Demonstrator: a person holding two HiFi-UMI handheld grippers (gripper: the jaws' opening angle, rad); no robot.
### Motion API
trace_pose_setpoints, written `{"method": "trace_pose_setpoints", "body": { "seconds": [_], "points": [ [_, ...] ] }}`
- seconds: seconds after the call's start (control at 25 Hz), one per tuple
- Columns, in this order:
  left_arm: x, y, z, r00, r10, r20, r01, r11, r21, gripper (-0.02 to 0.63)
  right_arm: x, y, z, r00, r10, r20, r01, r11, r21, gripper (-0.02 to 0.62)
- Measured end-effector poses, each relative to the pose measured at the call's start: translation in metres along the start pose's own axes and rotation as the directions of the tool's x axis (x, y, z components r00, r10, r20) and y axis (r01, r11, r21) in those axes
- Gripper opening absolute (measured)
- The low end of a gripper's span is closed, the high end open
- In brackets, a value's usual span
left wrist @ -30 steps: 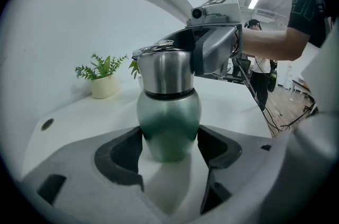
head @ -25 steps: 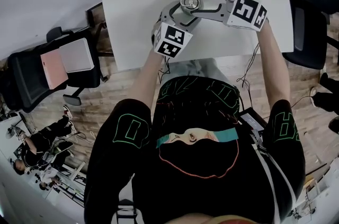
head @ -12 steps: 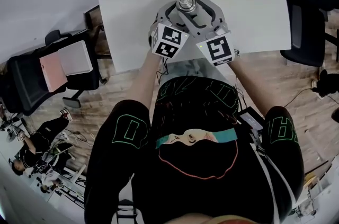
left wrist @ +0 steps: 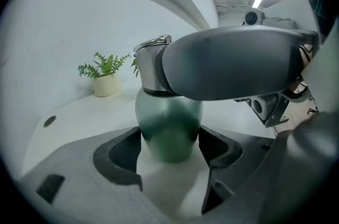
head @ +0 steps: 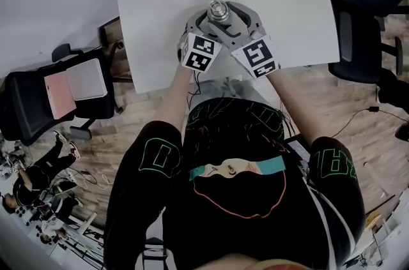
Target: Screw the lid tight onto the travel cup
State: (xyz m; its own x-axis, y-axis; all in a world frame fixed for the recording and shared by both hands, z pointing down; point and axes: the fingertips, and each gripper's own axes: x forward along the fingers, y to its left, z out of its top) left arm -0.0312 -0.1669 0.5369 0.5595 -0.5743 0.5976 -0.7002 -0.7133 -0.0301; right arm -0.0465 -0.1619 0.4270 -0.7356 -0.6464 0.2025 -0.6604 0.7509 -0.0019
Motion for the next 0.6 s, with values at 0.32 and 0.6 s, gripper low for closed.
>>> {"method": "trace_pose_setpoints", "body": {
  "seconds": [0.32, 0.6],
  "points": [
    [-0.017, 0.002, 0.019, 0.998, 0.060, 0.014, -0.061, 0.996, 0.072, 0.351, -0.010, -0.009, 0.030, 0.999, 0.026, -0.022, -0.028, 0.993, -0.116, 0.247],
    [-0.083, 0.019, 0.071, 0.967, 0.158, 0.198, -0.163, 0.987, 0.006, 0.314, -0.018, -0.020, 0.079, 0.995, 0.064, 0.083, -0.060, 0.997, -0.051, 0.172]
  ]
}}
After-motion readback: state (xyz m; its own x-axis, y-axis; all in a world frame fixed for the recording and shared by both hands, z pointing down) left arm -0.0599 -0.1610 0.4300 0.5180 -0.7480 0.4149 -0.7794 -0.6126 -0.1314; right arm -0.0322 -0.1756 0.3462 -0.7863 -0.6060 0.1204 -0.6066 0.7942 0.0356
